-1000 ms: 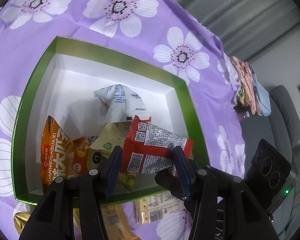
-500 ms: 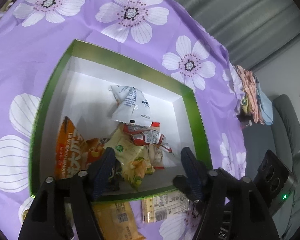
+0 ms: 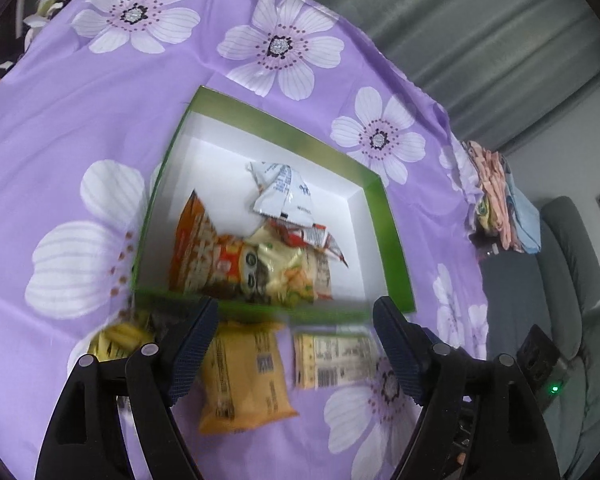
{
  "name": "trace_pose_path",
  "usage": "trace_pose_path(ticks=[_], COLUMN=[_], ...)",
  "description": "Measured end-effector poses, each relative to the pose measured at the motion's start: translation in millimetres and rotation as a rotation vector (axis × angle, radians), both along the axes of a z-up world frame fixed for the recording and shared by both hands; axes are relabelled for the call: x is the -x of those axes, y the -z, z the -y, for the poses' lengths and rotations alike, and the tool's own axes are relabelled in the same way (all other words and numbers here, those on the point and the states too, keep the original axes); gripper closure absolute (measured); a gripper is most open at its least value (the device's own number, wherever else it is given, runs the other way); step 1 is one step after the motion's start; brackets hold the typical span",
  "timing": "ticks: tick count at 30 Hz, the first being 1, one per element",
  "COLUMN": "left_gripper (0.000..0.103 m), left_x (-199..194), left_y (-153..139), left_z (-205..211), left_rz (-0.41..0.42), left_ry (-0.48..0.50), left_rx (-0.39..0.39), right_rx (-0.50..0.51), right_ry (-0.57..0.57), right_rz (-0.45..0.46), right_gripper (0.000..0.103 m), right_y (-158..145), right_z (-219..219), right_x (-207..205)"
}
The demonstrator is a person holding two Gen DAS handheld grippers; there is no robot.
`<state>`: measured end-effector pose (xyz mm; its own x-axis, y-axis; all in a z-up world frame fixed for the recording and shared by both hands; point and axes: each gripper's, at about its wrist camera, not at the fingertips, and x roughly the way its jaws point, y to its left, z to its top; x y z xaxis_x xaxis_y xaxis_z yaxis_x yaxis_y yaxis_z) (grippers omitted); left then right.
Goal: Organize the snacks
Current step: 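Move both grippers to the cream biscuit packet and close on it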
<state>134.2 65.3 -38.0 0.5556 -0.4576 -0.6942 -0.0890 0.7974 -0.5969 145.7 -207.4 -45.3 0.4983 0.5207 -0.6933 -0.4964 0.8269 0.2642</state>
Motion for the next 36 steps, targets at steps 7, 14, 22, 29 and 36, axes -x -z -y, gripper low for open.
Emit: trace_pose_path(ticks=[7,14,22,29,36], left_gripper=[0.023,0.023,0.002,0.002,0.002], left_x=[37.7,81.2,103.2,96.9,77.6], left_y=[1.5,11.3,11.8,16.4,14.9], left_z=[1.3,4.6,25.8,48.5,76.2], left_rz=[0.004,0.007,0.033,0.016,0.039], left_ry=[0.016,0.027,0.100,0.137,0.188], left_rx=[0.007,-0.027,-0.080,-0.102,-0.176], right_rx=[0.043,0.043,0.063,0.068,0.041], right_ry=[0.024,0.046,0.059,0.057,0.067], right_rz=[-0.014,-0.025,-0.006,-0.011,-0.037], right_gripper=[0.037,0.037,0.036,0.036,0.036], right_y=[11.7,15.6,18.1,28.6,44.8], right_z=[15.6,32.2,33.7,37.4,45.2], right_x=[28.0,50.6,63.1,65.0,57.9])
